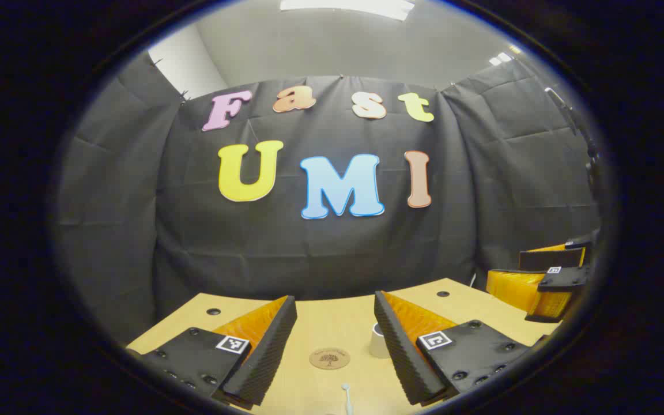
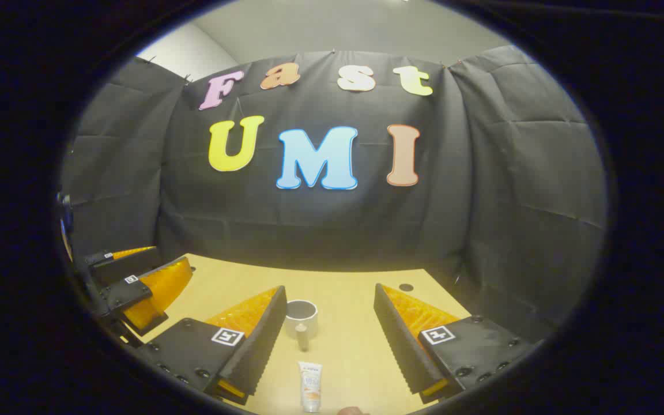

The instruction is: Put the toothbrush and toothpaste on the desktop into the cup, then pick up the cup and place it on the coaster on the desktop.

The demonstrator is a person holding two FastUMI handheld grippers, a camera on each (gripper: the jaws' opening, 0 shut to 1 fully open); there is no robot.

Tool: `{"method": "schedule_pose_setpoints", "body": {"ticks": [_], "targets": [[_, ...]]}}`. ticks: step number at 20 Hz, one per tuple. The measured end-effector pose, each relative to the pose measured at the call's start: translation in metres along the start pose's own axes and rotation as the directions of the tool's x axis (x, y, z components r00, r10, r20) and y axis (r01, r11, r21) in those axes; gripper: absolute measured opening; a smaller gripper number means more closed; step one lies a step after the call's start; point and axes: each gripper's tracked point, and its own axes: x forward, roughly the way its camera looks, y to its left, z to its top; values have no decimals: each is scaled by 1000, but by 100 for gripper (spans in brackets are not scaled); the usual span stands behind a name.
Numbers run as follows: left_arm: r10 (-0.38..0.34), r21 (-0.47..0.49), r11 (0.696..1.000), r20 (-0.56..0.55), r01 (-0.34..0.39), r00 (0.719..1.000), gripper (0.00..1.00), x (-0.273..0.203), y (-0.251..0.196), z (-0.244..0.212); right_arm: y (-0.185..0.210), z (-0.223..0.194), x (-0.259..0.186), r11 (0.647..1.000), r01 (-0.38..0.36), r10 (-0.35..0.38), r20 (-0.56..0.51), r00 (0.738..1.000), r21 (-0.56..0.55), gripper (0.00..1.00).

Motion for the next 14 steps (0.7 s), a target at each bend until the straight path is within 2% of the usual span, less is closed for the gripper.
{"method": "schedule_pose_setpoints", "body": {"ticks": [5, 6, 7, 8, 14], "targets": [[5, -7, 1000, -1, -5, 1000, 91, 13, -14, 8, -10, 8, 13, 1000, 2, -2, 10, 1000, -22, 96], [7, -4, 1000, 7, -7, 1000, 93, 15, -15, 12, -9, 10, 14, 1000, 2, -1, 15, 1000, -28, 96], [13, 2, 1000, 7, -13, 1000, 91, 16, -15, 13, -8, 8, 15, 999, -6, 6, 7, 1000, -36, 96], [15, 1, 1000, 7, -15, 1000, 94, 16, -16, 13, -5, 5, 15, 999, -17, 17, 1, 1000, -40, 96], [21, -25, 999, -37, -22, 999, 94, 19, -19, 0, 4, -6, 16, 998, -47, 45, -53, 998, -35, 96]]}}
